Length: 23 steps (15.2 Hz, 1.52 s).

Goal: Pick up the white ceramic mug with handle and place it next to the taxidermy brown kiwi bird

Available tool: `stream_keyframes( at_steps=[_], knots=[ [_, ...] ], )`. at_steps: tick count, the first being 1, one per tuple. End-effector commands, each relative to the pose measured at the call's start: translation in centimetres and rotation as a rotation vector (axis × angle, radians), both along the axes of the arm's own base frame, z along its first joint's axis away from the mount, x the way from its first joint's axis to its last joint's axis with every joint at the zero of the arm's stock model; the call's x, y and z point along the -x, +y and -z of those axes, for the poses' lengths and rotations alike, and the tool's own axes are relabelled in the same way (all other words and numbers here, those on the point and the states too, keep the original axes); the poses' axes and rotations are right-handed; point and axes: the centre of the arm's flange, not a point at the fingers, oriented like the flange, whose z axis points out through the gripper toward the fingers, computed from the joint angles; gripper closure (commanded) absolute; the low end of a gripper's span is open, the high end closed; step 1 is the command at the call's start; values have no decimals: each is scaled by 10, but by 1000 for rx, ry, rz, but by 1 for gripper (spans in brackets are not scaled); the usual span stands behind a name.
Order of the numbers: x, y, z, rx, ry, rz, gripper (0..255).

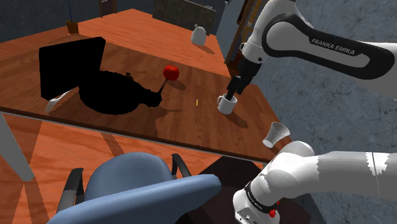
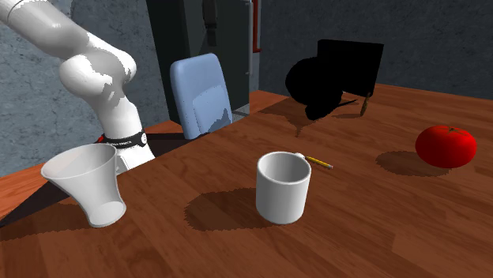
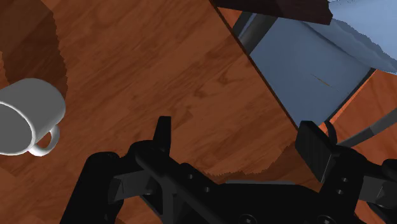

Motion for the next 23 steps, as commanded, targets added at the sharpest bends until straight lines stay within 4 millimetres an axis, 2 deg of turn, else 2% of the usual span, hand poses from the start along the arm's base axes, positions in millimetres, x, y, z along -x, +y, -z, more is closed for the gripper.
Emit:
stream_keyframes(
  at_steps=[1, 23],
  knots=[
    [0, 0, 0, 0, 0, 0, 0],
    [-99, -242, 122, 3, -27, -4, 0]
  ],
)
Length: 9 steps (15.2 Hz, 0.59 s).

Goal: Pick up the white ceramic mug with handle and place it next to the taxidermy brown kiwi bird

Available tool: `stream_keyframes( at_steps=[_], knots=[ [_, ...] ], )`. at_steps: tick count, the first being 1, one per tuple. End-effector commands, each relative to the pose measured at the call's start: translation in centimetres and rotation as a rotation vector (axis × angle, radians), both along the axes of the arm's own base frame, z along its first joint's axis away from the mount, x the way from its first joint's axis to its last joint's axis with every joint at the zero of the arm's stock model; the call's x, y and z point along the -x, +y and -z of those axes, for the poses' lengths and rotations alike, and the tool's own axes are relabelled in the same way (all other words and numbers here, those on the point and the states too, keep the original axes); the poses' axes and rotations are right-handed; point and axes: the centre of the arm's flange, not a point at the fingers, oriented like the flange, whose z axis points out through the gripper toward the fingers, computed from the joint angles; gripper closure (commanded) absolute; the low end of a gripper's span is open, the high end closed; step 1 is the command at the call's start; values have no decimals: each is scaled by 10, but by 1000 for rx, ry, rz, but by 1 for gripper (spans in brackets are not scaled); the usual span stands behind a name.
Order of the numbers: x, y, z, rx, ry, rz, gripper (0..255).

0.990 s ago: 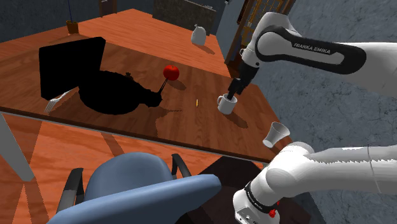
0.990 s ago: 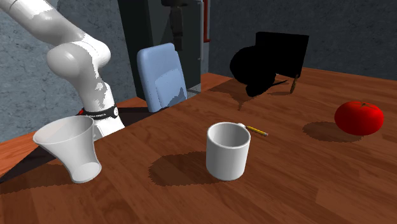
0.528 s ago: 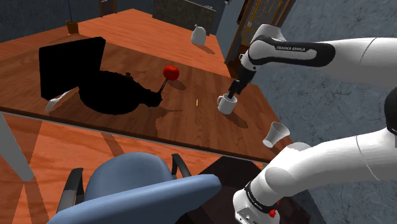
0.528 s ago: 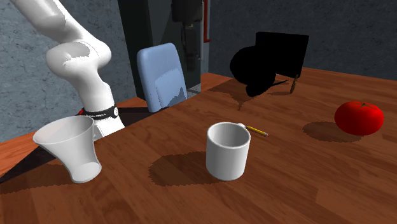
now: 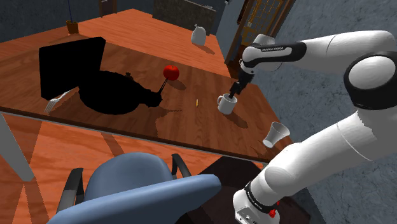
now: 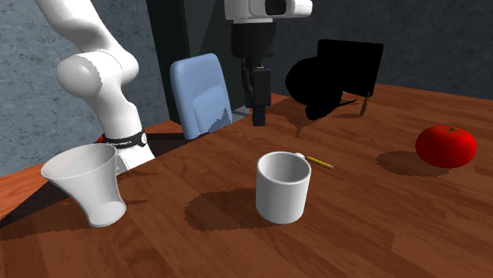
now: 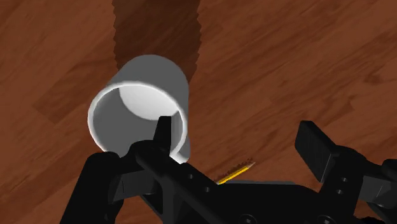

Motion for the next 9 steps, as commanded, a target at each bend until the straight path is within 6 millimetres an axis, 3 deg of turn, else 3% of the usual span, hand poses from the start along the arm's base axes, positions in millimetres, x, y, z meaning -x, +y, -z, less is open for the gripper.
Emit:
stream_keyframes(
  at_steps=[1, 9],
  knots=[
    [-11, -26, 13, 2, -3, -1, 0],
    [-48, -114, 56, 4, -13, -3, 0]
  ],
)
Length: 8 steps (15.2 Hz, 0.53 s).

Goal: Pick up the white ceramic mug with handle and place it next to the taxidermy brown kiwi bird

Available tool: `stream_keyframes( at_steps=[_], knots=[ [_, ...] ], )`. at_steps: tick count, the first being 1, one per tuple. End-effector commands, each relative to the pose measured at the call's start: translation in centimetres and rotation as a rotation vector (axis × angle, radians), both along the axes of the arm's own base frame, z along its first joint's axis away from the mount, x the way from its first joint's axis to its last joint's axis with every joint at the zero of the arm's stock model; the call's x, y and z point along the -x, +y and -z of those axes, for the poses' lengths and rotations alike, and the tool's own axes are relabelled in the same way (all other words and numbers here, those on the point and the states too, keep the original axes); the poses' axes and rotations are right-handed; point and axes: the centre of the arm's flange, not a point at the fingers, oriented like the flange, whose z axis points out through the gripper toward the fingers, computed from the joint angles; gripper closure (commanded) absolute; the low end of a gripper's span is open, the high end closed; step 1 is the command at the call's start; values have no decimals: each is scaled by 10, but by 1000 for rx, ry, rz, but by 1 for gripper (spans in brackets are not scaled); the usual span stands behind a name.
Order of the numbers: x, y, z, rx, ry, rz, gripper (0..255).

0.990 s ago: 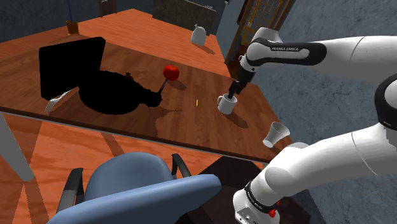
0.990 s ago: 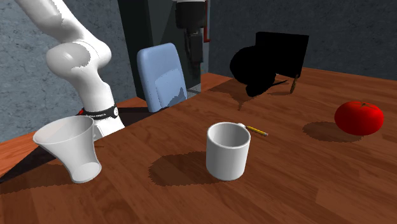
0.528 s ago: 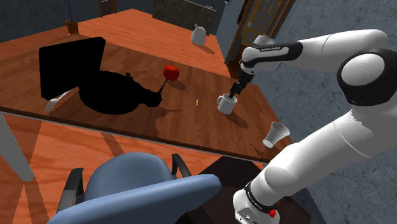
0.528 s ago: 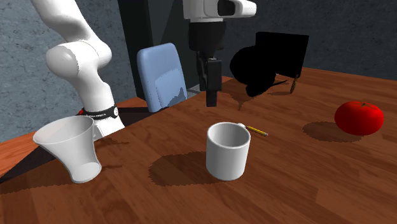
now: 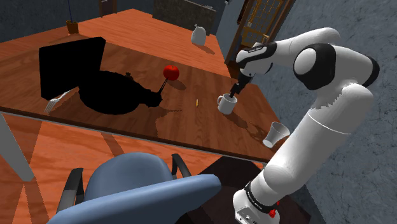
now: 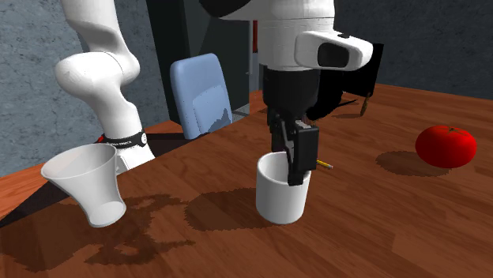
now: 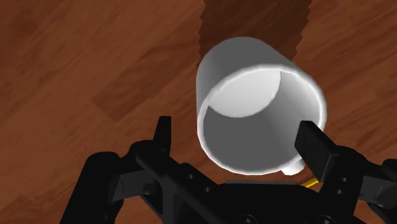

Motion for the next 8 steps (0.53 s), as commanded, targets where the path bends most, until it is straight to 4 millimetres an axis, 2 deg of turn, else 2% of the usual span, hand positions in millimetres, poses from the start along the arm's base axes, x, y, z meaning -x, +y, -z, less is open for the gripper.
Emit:
stream_keyframes(
  at_steps=[1, 8],
  knots=[
    [-8, -20, 10, 0, -3, -2, 0],
    [-10, -20, 47, 0, -3, -2, 0]
  ],
)
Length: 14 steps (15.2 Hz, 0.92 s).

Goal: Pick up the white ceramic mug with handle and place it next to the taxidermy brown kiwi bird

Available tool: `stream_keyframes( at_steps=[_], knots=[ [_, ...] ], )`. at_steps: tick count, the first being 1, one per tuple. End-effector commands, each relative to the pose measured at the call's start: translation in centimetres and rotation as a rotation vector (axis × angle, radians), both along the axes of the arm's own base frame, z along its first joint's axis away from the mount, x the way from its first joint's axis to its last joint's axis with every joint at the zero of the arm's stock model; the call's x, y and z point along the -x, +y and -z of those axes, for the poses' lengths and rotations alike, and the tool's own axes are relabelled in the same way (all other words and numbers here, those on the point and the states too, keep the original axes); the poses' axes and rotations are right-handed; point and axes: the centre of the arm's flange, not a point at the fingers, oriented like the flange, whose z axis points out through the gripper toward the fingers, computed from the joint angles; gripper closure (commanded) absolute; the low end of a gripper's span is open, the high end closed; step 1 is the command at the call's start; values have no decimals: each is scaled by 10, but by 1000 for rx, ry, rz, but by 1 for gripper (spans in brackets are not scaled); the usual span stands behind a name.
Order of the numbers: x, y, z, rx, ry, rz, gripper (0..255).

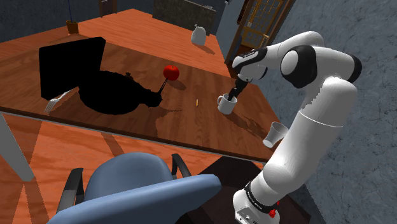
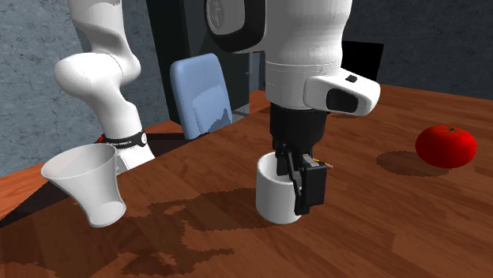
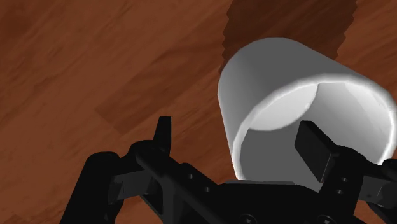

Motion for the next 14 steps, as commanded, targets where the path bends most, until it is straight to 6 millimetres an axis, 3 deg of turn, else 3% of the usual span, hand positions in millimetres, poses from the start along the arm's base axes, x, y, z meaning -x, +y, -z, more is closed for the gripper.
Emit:
stream_keyframes(
  at_steps=[1, 8, 9, 14],
  knots=[
    [-1, -1, 9, 0, 0, 0, 0],
    [-1, -1, 9, 0, 0, 0, 0],
    [-1, -1, 9, 0, 0, 0, 255],
    [-1, -1, 9, 0, 0, 0, 255]
  ],
)
